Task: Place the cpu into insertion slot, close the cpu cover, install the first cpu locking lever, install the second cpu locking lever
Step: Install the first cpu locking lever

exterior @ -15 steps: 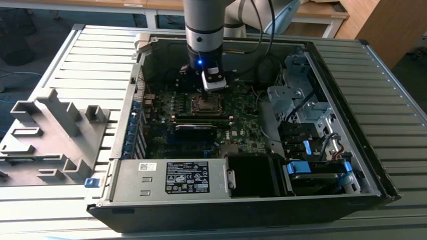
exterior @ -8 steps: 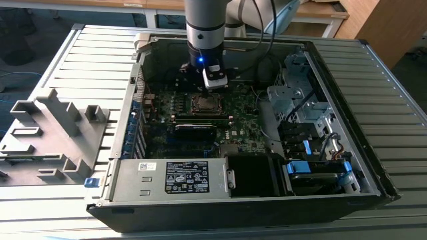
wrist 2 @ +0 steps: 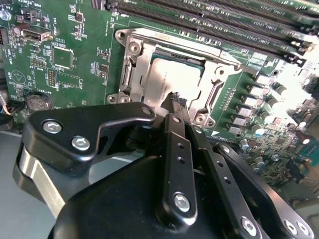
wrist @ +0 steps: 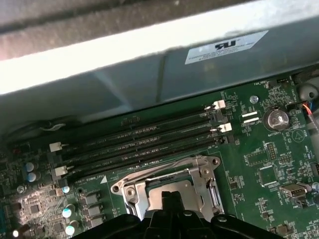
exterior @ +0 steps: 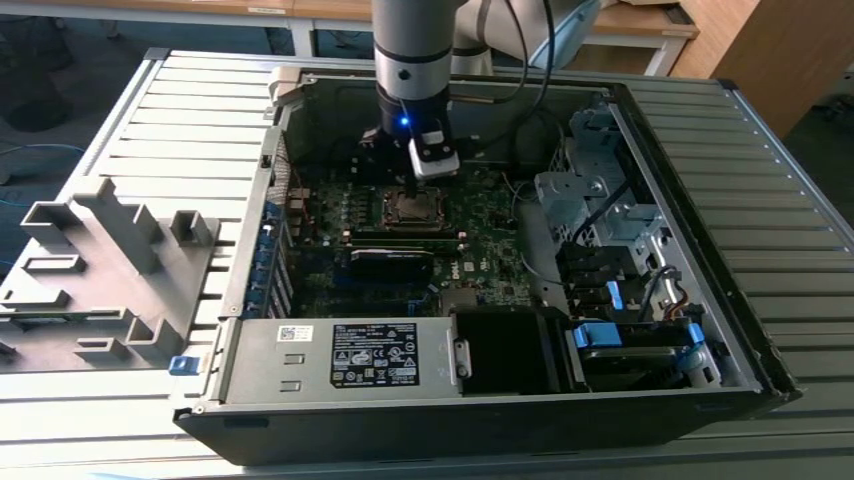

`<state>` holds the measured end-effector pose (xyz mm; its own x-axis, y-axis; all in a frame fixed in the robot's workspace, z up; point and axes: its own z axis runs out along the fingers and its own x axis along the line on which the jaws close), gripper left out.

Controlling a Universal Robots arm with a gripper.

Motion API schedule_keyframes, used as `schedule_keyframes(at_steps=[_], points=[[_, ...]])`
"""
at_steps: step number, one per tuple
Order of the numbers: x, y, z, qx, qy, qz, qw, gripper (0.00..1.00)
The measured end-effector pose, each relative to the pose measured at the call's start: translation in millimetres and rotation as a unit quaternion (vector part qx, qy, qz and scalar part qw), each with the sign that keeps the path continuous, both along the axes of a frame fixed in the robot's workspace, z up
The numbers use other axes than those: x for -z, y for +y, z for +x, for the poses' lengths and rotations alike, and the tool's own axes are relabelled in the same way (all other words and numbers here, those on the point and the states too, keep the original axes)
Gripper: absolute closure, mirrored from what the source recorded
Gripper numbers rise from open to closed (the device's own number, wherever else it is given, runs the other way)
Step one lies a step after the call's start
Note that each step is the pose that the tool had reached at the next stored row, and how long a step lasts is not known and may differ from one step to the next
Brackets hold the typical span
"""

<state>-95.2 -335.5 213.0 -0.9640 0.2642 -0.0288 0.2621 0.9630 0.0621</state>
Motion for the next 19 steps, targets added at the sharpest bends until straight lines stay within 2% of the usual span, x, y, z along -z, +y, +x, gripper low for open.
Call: schedule_keyframes(at_steps=[6, 11, 14, 19], points=[[0.0, -4.9, 0.0, -0.005, 0.0011, -0.0020, 0.99998, 0.89], [1.0, -5.2, 1.2, -0.024, 0.0020, -0.0021, 0.99971, 0.89], [1.8, -5.2, 1.3, -0.042, 0.0021, -0.0022, 0.99910, 0.89], [2.3, -5.2, 1.4, -0.073, 0.0020, -0.0023, 0.99729, 0.89]])
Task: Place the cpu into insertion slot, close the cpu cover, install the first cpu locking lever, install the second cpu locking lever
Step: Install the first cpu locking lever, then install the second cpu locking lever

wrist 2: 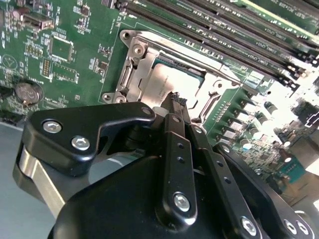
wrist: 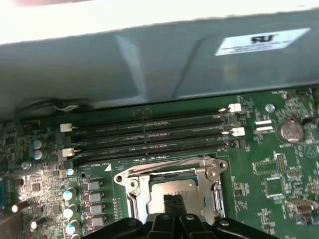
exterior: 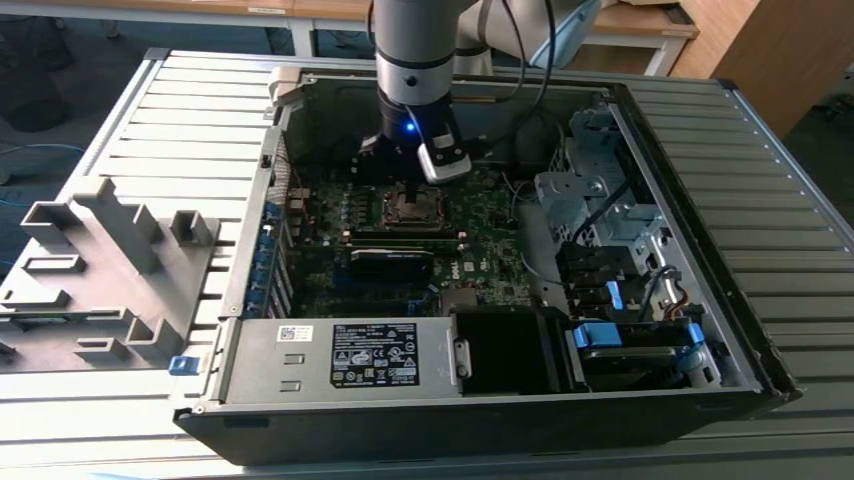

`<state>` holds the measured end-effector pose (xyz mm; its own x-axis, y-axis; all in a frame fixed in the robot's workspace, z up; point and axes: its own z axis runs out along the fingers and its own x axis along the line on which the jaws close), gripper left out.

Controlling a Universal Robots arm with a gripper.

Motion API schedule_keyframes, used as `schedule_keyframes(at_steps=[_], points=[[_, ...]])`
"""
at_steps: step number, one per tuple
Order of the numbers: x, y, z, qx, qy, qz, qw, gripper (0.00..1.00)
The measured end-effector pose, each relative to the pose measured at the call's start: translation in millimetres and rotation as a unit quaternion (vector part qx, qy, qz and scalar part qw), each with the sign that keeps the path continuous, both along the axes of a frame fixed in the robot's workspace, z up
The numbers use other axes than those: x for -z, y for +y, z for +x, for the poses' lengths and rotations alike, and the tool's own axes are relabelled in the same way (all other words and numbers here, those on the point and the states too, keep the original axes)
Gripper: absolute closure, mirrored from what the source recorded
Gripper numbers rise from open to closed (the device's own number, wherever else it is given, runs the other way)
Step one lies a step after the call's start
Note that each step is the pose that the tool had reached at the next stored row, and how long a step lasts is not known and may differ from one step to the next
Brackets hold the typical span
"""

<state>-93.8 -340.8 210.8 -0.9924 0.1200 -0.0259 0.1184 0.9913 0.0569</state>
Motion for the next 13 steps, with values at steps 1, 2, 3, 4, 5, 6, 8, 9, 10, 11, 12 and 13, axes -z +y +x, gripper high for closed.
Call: schedule_keyframes(at_steps=[1, 2, 3, 4, 5, 6, 8, 9, 10, 11, 12, 13], points=[[0.0, 0.0, 0.3, -0.004, 0.0000, 0.0000, 0.99999, 0.89], [0.1, 0.0, 0.8, -0.007, 0.0000, 0.0001, 0.99997, 0.89], [0.1, 0.0, 1.1, -0.009, 0.0003, 0.0001, 0.99996, 0.89], [0.0, 0.0, 1.2, -0.010, 0.0004, 0.0001, 0.99995, 0.89], [-0.5, 0.0, 1.2, -0.010, 0.0007, -0.0001, 0.99995, 0.89], [-1.4, 0.0, 1.2, -0.010, 0.0008, -0.0001, 0.99995, 0.89], [-3.6, 0.0, 1.3, -0.010, 0.0008, 0.0000, 0.99995, 0.89], [-3.9, 0.0, 1.3, -0.010, 0.0008, 0.0001, 0.99995, 0.89], [-4.0, 0.1, 1.3, -0.010, 0.0007, 0.0002, 0.99995, 0.89], [-4.0, 0.1, 1.3, -0.010, 0.0007, 0.0002, 0.99995, 0.89], [-4.5, 0.0, 1.3, -0.010, 0.0008, 0.0000, 0.99995, 0.89], [-4.8, 0.0, 1.3, -0.010, 0.0008, 0.0000, 0.99995, 0.89]])
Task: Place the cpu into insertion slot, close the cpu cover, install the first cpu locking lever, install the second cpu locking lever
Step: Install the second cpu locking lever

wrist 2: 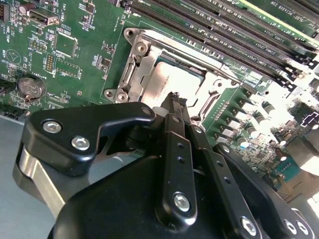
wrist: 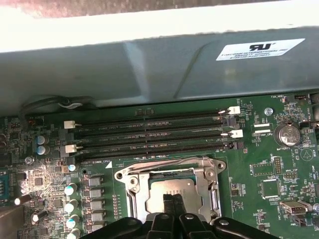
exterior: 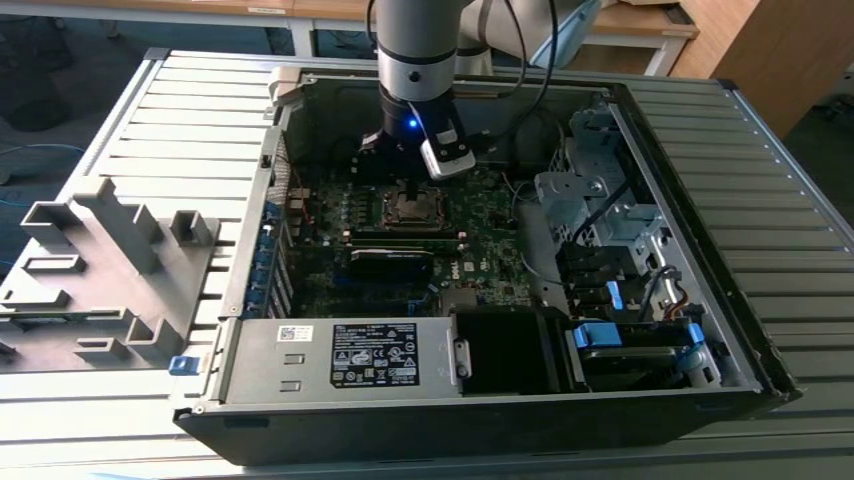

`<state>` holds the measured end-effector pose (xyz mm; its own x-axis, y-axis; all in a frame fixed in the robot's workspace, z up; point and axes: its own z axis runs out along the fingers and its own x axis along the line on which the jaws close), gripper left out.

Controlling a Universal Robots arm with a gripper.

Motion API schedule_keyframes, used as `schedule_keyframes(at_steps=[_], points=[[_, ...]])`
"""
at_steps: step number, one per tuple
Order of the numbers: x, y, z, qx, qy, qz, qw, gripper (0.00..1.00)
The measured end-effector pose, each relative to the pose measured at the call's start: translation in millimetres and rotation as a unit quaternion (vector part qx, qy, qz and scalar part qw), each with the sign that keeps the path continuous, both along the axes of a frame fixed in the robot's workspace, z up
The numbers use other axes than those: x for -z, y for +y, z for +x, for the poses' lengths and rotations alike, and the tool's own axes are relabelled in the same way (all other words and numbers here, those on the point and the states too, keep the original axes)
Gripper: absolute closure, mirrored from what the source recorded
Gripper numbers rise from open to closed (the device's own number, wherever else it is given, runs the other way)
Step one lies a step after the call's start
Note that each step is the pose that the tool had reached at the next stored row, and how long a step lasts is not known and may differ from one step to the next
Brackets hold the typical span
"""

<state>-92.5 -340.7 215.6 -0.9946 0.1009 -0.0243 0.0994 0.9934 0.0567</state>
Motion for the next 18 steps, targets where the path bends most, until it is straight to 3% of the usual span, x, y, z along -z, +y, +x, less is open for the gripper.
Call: schedule_keyframes(at_steps=[11, 18], points=[[-1.1, -0.1, -0.1, 0.000, 0.0002, -0.0002, 1.00000, 0.89], [-11.6, 0.0, 0.0, 0.000, 0.0000, 0.0000, 1.00000, 0.89]])
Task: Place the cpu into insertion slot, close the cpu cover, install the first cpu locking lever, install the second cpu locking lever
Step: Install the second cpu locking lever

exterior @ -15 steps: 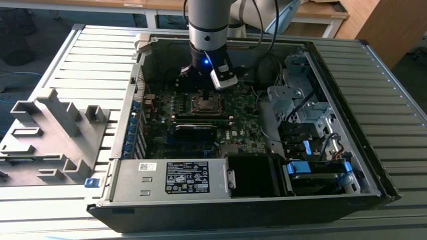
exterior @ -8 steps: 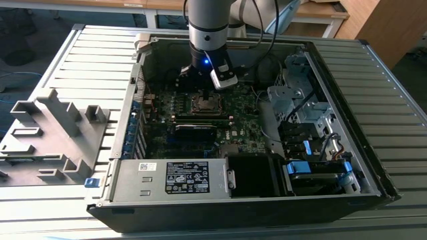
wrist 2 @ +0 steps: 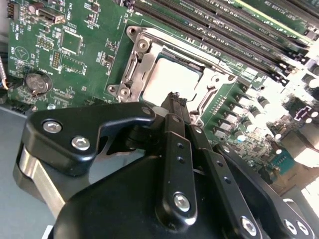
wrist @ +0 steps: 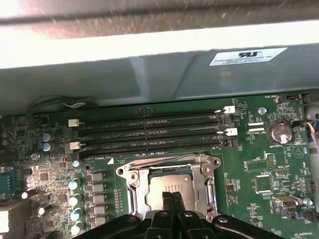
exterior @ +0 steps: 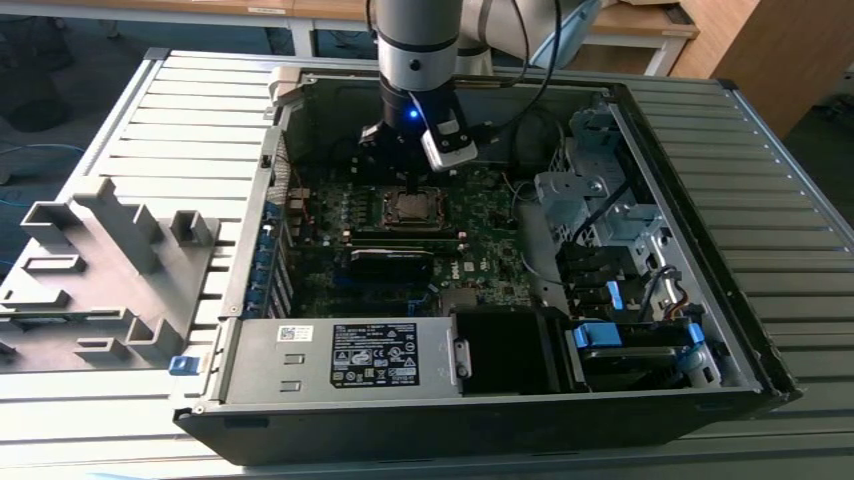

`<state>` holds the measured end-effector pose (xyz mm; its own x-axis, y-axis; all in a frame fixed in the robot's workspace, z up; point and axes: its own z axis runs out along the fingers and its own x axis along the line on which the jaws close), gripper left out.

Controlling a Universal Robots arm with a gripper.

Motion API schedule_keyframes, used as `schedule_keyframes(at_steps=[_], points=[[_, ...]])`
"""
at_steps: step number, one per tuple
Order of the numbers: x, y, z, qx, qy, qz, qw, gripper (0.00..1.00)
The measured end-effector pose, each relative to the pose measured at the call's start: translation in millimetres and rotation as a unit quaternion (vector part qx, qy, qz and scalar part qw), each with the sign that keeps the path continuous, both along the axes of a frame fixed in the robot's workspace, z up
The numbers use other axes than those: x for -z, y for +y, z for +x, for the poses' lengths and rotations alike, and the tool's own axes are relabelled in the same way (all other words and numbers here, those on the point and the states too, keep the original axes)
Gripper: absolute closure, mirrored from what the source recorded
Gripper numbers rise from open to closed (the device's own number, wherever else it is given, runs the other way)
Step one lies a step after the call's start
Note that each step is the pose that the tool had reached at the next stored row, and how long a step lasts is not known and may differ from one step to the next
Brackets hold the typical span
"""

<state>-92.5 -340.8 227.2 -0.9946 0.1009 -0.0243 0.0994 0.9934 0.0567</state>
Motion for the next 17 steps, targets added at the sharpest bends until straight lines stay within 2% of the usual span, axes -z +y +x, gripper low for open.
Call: schedule_keyframes(at_steps=[4, 6, 17], points=[[-0.8, 0.0, 0.0, 0.000, -0.0001, 0.0001, 1.00000, 0.89], [-0.9, -1.6, 0.0, 0.000, 0.0001, 0.0000, 1.00000, 0.89], [-0.8, -22.8, 0.1, 0.000, 0.0000, 0.0000, 1.00000, 0.89]])
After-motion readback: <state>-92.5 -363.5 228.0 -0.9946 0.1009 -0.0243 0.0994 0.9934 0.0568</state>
